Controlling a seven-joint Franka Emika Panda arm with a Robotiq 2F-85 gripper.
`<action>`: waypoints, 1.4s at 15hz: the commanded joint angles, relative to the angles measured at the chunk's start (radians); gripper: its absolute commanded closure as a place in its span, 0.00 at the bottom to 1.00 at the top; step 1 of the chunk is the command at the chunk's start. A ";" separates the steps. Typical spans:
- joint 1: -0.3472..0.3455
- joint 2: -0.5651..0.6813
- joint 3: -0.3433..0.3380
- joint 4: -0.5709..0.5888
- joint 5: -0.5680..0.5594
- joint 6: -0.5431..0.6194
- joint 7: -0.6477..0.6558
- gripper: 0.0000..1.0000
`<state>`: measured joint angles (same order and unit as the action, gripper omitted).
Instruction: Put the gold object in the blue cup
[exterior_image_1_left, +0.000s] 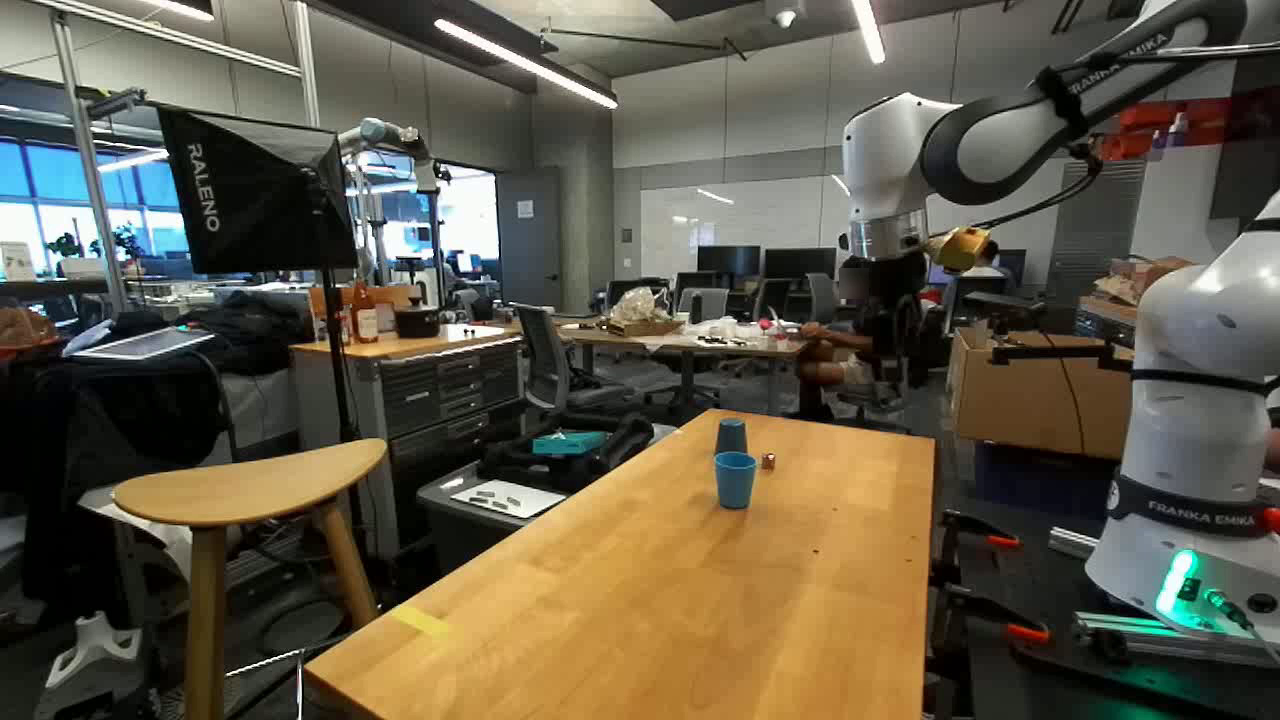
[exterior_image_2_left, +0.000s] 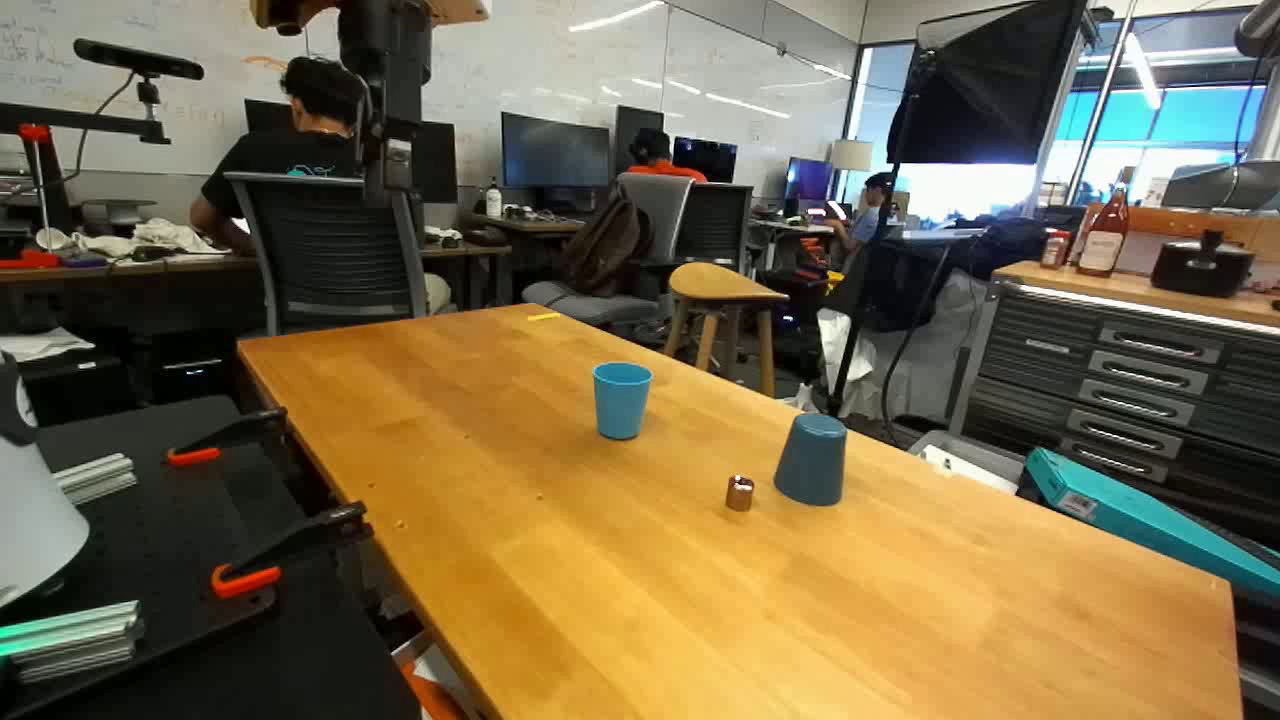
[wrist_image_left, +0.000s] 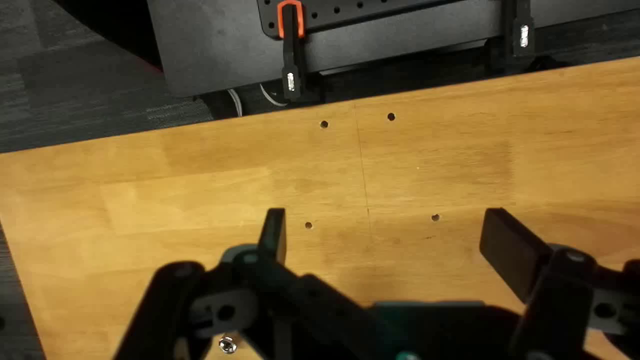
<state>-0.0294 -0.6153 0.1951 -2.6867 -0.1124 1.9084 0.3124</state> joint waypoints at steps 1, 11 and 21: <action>0.016 0.002 -0.014 0.002 -0.008 -0.002 0.008 0.00; -0.071 0.227 -0.278 0.160 0.075 0.132 -0.209 0.00; -0.129 0.478 -0.380 0.290 0.105 0.233 -0.292 0.00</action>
<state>-0.1639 -0.2474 -0.1881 -2.4579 -0.0366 2.0910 0.0438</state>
